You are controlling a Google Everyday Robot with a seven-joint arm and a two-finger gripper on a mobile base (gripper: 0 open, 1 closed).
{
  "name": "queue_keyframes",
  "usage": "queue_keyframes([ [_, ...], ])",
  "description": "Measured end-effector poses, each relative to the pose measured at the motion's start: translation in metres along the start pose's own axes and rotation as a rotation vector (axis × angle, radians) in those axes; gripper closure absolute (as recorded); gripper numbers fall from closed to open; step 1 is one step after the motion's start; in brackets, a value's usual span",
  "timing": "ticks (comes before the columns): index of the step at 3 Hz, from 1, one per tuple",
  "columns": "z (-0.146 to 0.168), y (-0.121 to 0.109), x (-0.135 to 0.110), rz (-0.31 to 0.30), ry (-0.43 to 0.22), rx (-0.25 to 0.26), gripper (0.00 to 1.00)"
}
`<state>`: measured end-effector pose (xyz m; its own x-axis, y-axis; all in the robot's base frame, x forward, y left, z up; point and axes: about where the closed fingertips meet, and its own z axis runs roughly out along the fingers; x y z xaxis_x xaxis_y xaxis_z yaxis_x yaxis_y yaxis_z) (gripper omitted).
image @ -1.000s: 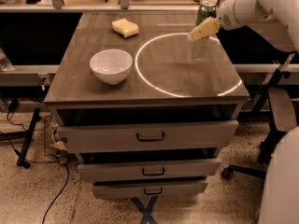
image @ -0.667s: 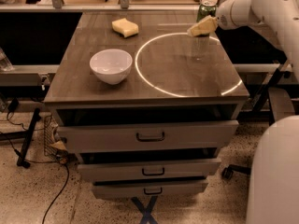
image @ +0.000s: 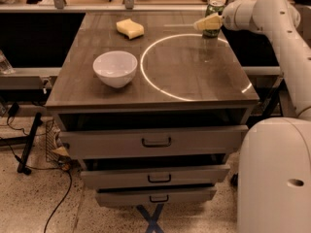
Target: Move green can near white bowl
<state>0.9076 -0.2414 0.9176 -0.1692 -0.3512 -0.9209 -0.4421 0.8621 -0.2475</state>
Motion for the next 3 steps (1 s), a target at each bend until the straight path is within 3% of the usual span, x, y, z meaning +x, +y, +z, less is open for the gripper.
queue_keyframes([
  [1, 0.027, -0.004, 0.007, 0.063, -0.040, 0.000, 0.03],
  [2, 0.038, -0.001, 0.013, 0.098, -0.055, -0.022, 0.26],
  [3, 0.036, -0.009, 0.019, 0.090, -0.064, -0.021, 0.49],
])
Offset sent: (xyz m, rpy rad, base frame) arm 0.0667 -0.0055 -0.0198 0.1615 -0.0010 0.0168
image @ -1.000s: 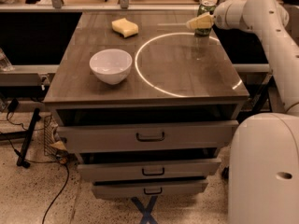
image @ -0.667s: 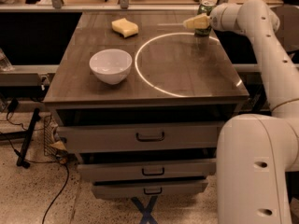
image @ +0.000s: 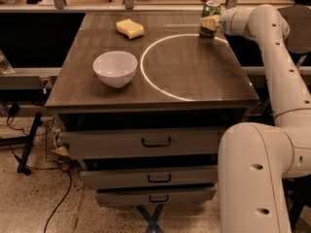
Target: Move green can near white bowl
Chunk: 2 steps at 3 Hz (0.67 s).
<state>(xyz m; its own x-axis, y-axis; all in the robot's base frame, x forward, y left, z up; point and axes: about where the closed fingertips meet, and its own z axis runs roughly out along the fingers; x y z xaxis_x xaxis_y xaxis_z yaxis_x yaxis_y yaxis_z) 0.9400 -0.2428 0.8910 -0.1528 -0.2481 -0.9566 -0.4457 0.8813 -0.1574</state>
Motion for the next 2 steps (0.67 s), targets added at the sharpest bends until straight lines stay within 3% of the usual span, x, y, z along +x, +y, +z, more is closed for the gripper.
queue_keyframes([
  [1, -0.012, 0.006, -0.013, -0.042, -0.010, -0.039, 0.72],
  [2, -0.027, 0.043, -0.042, -0.106, -0.019, -0.163, 0.95],
])
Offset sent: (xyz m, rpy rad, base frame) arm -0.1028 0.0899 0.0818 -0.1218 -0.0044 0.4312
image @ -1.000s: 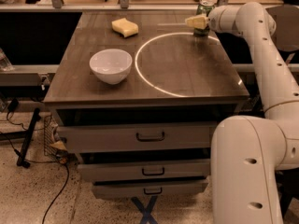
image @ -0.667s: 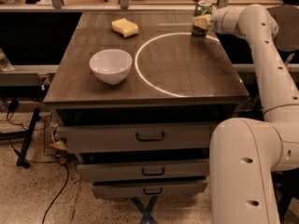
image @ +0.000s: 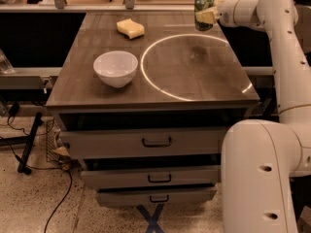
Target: Move green can near white bowl
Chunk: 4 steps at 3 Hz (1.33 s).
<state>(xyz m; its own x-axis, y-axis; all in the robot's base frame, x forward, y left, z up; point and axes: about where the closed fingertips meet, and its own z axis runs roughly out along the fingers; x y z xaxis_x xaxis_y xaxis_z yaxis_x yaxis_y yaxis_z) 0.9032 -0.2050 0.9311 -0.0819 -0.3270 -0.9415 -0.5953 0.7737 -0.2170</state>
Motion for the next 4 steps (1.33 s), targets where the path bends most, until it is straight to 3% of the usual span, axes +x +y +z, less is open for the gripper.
queue_keyframes([
  [1, -0.009, 0.069, -0.029, -0.038, 0.000, -0.219, 1.00],
  [3, -0.033, 0.242, -0.063, -0.012, -0.037, -0.723, 1.00],
  [4, -0.044, 0.276, -0.066, -0.004, -0.046, -0.818, 1.00],
])
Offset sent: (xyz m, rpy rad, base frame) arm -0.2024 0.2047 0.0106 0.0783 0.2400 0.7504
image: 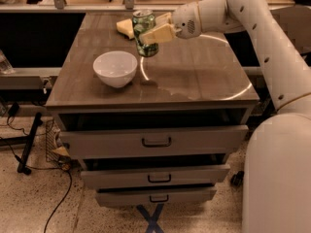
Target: Move green can near white bowl
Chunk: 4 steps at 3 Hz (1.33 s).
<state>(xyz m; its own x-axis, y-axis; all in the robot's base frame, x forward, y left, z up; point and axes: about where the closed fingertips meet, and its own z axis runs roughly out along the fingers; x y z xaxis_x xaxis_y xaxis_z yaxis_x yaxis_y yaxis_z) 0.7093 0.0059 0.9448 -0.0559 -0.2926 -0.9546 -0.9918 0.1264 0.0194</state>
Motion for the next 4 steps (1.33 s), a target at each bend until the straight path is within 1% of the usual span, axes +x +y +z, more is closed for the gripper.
queue_keyframes([
  [1, 0.007, 0.014, 0.018, 0.001, -0.006, -0.074, 0.75],
  [3, 0.016, 0.020, 0.045, 0.003, -0.023, -0.148, 0.28],
  [4, 0.020, 0.030, 0.053, -0.009, -0.040, -0.193, 0.00],
])
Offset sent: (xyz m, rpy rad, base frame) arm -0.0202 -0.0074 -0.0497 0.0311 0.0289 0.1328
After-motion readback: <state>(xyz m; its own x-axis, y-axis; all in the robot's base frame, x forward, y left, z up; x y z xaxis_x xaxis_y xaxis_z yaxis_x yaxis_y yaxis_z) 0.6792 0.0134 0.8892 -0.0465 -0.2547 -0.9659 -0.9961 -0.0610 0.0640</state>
